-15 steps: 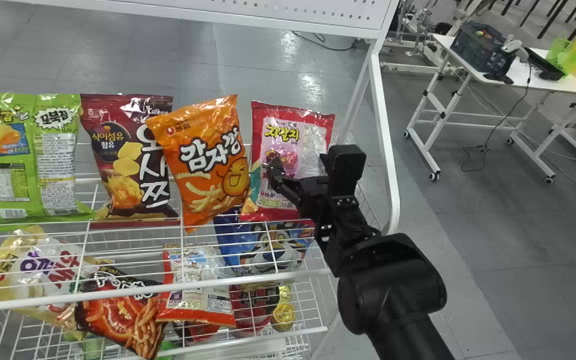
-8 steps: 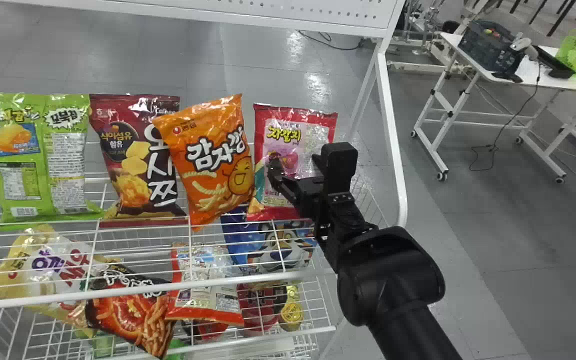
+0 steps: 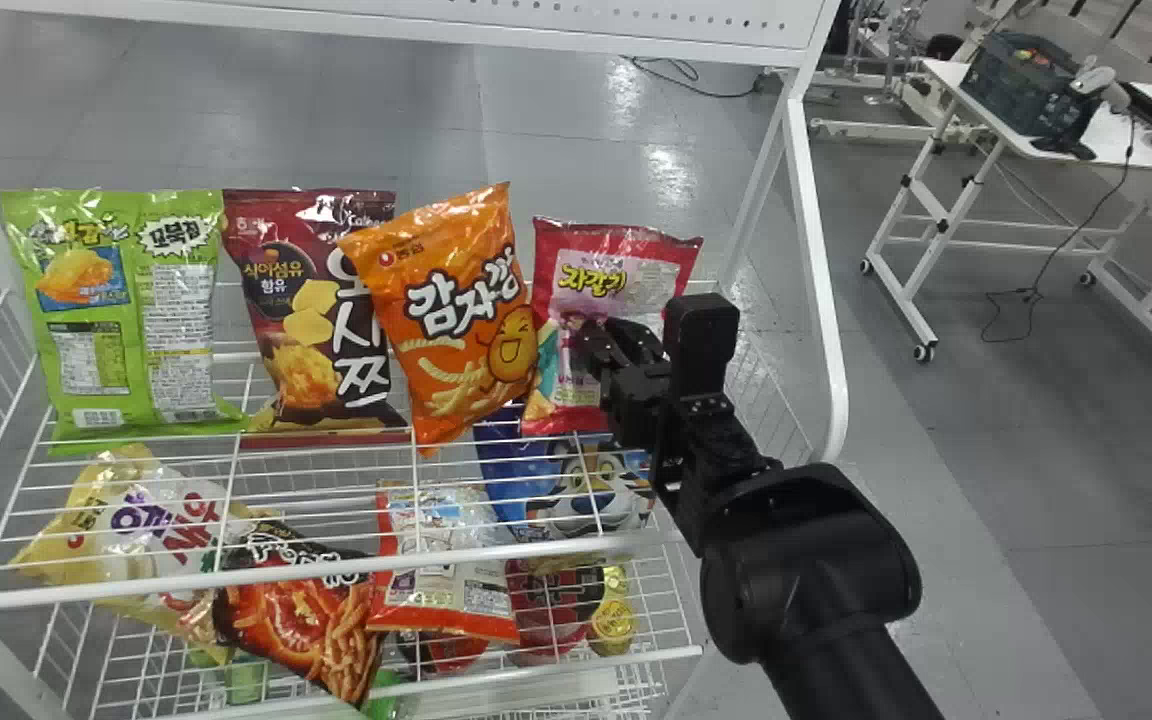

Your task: Hold basket handle with left hand then pick Jagalchi snack with right hand and place into basket

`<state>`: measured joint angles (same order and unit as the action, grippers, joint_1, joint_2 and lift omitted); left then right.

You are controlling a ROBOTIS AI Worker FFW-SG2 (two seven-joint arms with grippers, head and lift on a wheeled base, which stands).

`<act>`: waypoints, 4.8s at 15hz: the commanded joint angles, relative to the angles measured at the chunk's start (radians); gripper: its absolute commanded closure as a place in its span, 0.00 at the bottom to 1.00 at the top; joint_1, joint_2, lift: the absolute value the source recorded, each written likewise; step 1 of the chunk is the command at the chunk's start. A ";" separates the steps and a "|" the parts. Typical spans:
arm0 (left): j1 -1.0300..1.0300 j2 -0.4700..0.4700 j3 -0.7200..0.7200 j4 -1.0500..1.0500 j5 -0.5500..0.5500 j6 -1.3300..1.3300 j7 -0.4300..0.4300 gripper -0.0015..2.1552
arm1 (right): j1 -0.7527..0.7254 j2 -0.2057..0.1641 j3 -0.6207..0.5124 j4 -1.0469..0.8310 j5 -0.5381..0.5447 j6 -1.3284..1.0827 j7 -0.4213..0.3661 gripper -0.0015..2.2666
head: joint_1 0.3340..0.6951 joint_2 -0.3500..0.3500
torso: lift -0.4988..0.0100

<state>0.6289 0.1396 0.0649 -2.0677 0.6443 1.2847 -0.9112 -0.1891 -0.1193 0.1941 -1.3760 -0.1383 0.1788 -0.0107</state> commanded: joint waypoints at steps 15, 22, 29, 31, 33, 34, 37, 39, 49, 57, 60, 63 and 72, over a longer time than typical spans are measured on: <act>0.018 -0.011 -0.004 -0.058 -0.002 -0.006 0.009 0.56 | 0.436 -0.134 -0.090 -0.666 -0.121 0.130 -0.068 0.99 | 1.00 0.07 | 0.96; 0.051 -0.001 0.001 -0.131 -0.002 0.003 0.008 0.56 | 0.657 -0.169 -0.151 -1.071 -0.169 0.483 -0.061 0.99 | 1.00 0.04 | 0.96; 0.051 -0.011 0.000 -0.129 -0.002 0.000 0.012 0.56 | 0.804 -0.243 -0.341 -1.312 -0.374 0.925 0.000 0.99 | 1.00 0.00 | 0.96; 0.051 -0.021 -0.007 -0.131 -0.003 -0.006 0.015 0.56 | 0.818 -0.244 -0.386 -1.362 -0.412 1.088 0.017 0.99 | 1.00 0.00 | 0.96; 0.052 -0.029 -0.011 -0.132 -0.008 -0.006 0.023 0.56 | 0.820 -0.243 -0.397 -1.396 -0.412 1.269 0.055 0.99 | 1.00 0.00 | 0.96; 0.052 -0.031 -0.010 -0.132 -0.008 -0.006 0.026 0.56 | 0.829 -0.241 -0.395 -1.411 -0.412 1.330 0.066 0.99 | 1.00 0.00 | 0.96; 0.052 -0.037 -0.011 -0.135 -0.012 -0.006 0.028 0.56 | 0.836 -0.237 -0.377 -1.419 -0.437 1.393 0.067 0.99 | 1.00 0.00 | 0.96; 0.052 -0.037 -0.013 -0.135 -0.012 -0.006 0.029 0.56 | 0.838 -0.235 -0.337 -1.416 -0.437 1.393 0.069 0.99 | 1.00 0.00 | 0.96; 0.068 -0.035 -0.024 -0.154 -0.014 -0.006 0.015 0.56 | 0.806 -0.243 0.028 -1.261 -0.256 1.391 0.026 0.99 | 1.00 0.00 | 0.96; 0.083 -0.028 -0.028 -0.158 -0.015 -0.006 -0.008 0.56 | 0.721 -0.207 0.205 -1.002 -0.190 1.060 0.017 0.99 | 1.00 0.12 | 0.96; 0.087 -0.028 -0.028 -0.161 -0.015 -0.006 -0.008 0.56 | 0.680 -0.181 0.255 -0.914 -0.142 1.069 0.015 0.99 | 1.00 0.27 | 0.96; 0.087 -0.028 -0.028 -0.161 -0.017 -0.006 -0.008 0.56 | 0.677 -0.189 0.255 -0.900 -0.129 1.097 0.017 0.05 | 1.00 0.28 | 0.96; 0.068 -0.029 -0.027 -0.152 -0.020 -0.006 0.000 0.56 | 0.809 -0.210 0.011 -1.200 -0.135 1.238 0.046 0.03 | 1.00 0.00 | 0.96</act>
<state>0.7009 0.1107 0.0383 -2.2227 0.6249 1.2789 -0.9114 0.5943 -0.3342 0.2482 -2.5397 -0.2715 1.4649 0.0402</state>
